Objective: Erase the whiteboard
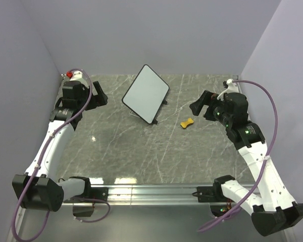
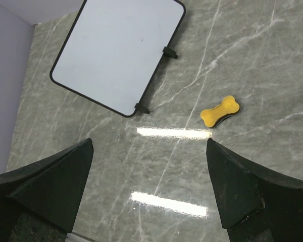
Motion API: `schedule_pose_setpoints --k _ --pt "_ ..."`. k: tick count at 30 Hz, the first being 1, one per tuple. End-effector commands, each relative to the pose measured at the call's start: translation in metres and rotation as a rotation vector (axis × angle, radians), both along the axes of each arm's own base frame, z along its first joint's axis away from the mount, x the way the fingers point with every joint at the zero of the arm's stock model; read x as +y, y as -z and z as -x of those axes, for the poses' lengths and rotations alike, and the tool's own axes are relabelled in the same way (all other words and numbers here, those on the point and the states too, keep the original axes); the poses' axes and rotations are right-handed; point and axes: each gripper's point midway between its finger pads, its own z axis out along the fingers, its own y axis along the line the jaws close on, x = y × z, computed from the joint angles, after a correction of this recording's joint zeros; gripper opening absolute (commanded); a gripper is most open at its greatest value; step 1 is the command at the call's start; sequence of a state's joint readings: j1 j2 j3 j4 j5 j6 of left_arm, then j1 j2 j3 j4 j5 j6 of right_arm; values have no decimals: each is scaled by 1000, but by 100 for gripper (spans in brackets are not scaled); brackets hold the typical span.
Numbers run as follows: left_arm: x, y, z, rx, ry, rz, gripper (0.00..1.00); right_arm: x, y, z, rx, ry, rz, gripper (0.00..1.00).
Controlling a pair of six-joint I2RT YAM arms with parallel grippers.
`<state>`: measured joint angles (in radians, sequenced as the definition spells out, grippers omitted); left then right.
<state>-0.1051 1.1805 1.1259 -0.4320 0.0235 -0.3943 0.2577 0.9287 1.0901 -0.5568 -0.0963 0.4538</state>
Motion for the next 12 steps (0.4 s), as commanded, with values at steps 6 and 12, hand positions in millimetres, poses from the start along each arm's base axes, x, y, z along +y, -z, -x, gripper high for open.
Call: schedule_pose_setpoints --k 6,12 --pt "5 -17 0 -51 -15 -11 99 3 -32 -10 -108 -15 -11 100" --pt "10 -23 -3 -72 -49 -24 99 -5 -36 -13 -125 22 17 100"
